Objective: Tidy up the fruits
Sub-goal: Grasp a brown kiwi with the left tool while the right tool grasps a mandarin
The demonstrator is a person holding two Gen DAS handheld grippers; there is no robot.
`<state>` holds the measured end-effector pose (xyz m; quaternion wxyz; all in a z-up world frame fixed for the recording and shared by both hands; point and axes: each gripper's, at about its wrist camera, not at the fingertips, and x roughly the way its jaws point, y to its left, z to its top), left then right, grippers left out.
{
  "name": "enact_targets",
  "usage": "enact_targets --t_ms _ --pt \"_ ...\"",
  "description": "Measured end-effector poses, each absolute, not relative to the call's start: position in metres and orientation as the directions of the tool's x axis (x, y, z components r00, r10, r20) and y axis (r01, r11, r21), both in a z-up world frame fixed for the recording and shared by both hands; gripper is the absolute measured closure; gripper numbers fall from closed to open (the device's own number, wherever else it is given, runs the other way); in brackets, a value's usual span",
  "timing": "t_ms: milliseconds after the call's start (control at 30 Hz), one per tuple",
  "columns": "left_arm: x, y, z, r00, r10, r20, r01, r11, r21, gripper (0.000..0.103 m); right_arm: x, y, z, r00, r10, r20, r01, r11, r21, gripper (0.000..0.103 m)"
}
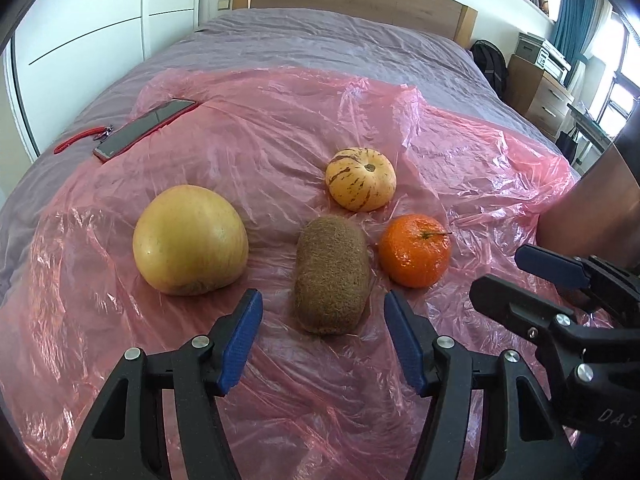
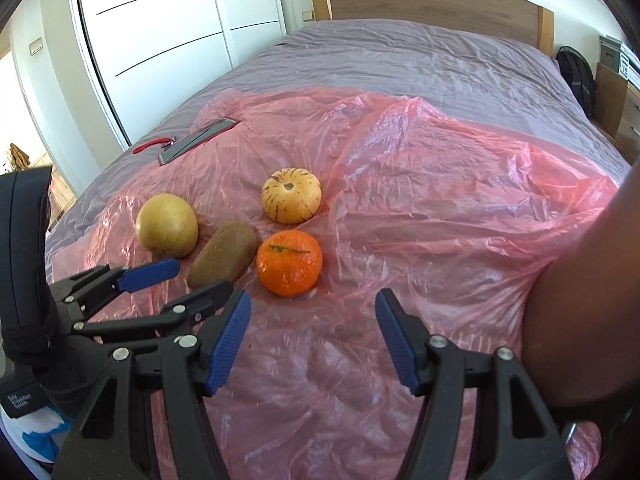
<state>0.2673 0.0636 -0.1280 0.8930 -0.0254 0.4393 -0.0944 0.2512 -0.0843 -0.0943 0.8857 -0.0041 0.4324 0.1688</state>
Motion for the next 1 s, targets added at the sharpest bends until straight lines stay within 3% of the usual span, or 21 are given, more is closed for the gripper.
enact_targets --t_ms 200,700,900,1000 --pt "0.272 0.062 -0.138 0.584 -0.21 -0.784 0.168 0.976 -0.136 0.049 0.27 -0.082 -0.101 0.548 0.327 -0.77 -0.323 0.932 0.165 0.032" --pt "0.282 0.056 -0.143 0.599 -0.222 -0.77 0.178 0.974 -0.141 0.067 0.3 -0.056 -0.121 0.483 0.34 -0.807 -0.366 0.916 0.167 0.034" --pt "0.284 0.055 -0.147 0.601 -0.23 -0.765 0.186 0.972 -0.146 0.067 0.306 -0.055 -0.131 0.465 0.346 -0.815 -0.36 0.915 0.183 0.043" --pt "0.285 0.057 -0.149 0.599 -0.236 -0.765 0.187 0.97 -0.154 0.067 0.308 -0.056 -0.134 0.457 0.356 -0.815 -0.352 0.914 0.202 0.053"
